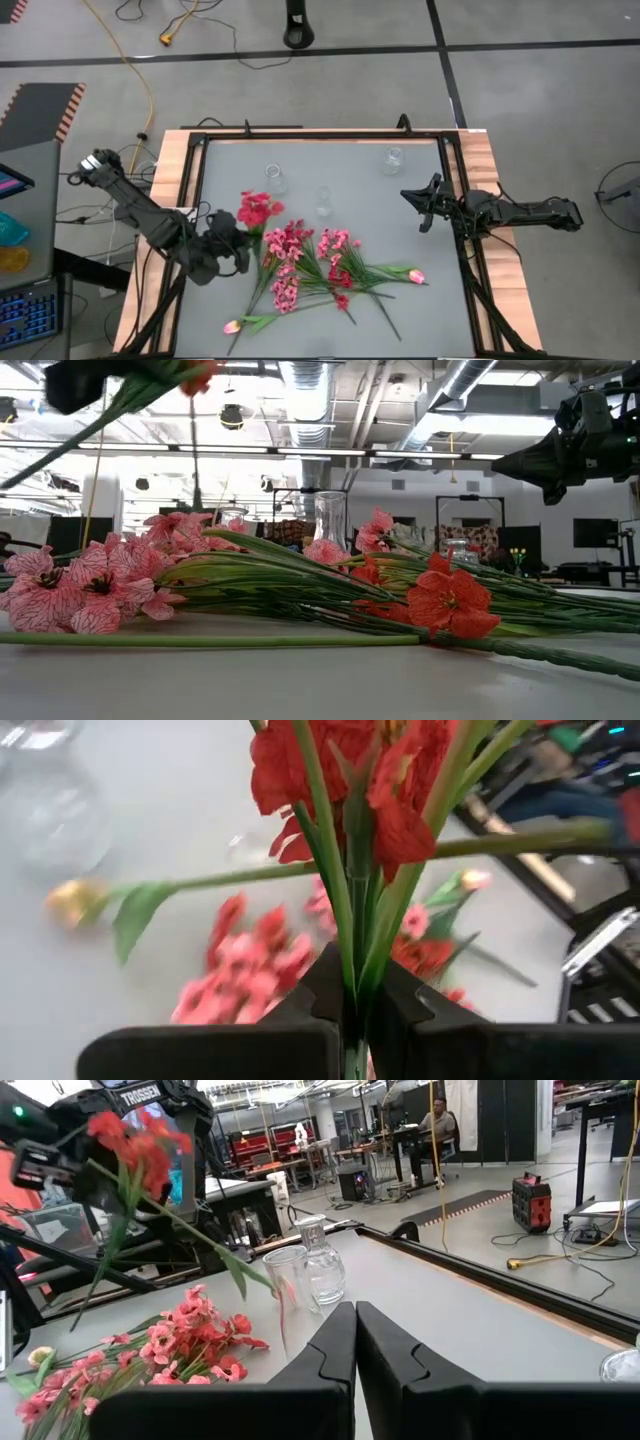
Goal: Sort flowers into vase by color
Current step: Put the red flower into the top left transparent vase
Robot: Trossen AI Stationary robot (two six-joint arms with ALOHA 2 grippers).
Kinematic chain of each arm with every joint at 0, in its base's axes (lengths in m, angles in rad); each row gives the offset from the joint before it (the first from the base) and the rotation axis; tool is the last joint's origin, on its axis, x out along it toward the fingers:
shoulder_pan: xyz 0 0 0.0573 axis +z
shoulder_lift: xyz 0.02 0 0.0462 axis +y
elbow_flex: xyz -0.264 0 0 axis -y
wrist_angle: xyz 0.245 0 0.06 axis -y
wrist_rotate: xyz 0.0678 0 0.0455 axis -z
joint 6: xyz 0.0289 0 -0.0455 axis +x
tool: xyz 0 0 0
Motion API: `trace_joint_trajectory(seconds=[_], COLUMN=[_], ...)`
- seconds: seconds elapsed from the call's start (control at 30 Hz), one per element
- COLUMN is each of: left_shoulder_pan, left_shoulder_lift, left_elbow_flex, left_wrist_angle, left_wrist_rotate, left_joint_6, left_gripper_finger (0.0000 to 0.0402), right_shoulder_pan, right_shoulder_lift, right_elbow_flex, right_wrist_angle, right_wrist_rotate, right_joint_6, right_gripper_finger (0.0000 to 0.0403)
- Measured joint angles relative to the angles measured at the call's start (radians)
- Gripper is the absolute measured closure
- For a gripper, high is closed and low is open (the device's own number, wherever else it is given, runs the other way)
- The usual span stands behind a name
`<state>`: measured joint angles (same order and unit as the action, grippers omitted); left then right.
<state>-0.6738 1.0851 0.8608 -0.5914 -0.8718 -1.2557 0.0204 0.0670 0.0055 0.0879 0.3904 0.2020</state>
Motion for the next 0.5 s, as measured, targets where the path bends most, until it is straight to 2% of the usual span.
trace_joint_trajectory(seconds=[0.23, 0.5], left_shoulder_pan=[0.075, 0.162], left_shoulder_lift=[0.000, 0.000], left_elbow_flex=[0.001, 0.001], left_wrist_angle=[0.364, 0.566], left_wrist_rotate=[0.052, 0.053], left_joint_6=[0.408, 0.707], left_gripper_finger=[0.0396, 0.0396], right_shoulder_pan=[0.000, 0.000], right_shoulder_lift=[0.000, 0.000], right_elbow_flex=[0.000, 0.000], right_wrist_angle=[0.001, 0.001], right_wrist_rotate=[0.000, 0.000], right_joint_6=[0.000, 0.000], right_gripper_finger=[0.0365, 0.0365])
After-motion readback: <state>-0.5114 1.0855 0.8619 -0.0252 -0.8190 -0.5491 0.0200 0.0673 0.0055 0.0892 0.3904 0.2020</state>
